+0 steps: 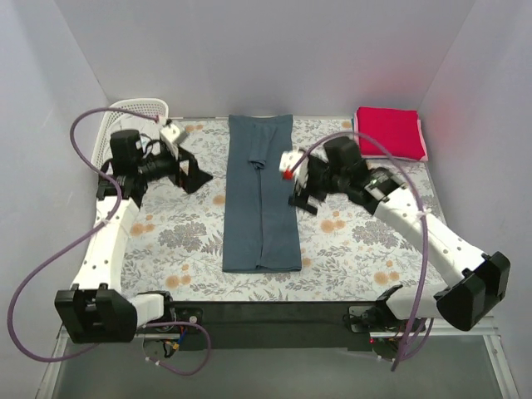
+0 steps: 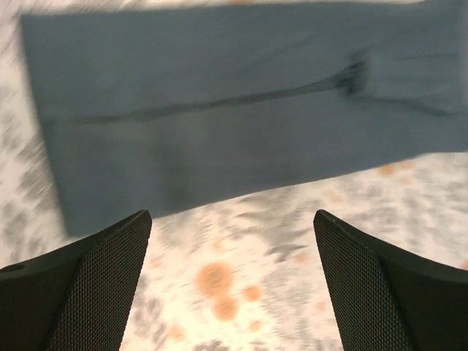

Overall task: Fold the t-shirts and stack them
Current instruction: Fold the tshirt

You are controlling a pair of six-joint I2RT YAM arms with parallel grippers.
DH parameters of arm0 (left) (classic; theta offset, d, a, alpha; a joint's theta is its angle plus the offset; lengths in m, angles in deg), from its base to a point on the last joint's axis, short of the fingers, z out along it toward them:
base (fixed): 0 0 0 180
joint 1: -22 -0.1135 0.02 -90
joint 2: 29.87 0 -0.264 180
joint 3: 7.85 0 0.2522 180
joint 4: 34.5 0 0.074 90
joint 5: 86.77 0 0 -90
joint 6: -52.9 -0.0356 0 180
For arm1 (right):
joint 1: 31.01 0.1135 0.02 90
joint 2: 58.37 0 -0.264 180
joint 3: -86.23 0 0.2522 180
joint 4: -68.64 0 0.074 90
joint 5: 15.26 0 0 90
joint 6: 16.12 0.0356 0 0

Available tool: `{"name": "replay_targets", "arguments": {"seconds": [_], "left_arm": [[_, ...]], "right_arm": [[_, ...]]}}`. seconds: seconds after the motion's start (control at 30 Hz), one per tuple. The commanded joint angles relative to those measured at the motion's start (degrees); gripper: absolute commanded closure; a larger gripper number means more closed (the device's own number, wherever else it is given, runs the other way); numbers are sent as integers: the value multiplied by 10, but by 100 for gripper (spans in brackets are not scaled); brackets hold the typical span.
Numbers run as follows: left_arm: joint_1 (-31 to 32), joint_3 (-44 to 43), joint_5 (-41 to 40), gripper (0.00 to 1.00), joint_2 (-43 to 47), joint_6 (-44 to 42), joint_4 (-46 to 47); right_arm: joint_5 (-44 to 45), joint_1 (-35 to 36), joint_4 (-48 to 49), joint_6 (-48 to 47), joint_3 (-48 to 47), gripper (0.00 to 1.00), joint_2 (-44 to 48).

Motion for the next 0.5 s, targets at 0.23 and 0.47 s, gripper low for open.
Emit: {"name": "replay_targets", "arguments": {"seconds": [0.23,0.47], "left_arm": [[205,343,-45,18,233,-390,-164],[275,427,-90,39,197,-354,-49]], "right_arm": [[87,220,42,-75,290,10,60],[69,234,146,-118,366,23,47]]}}
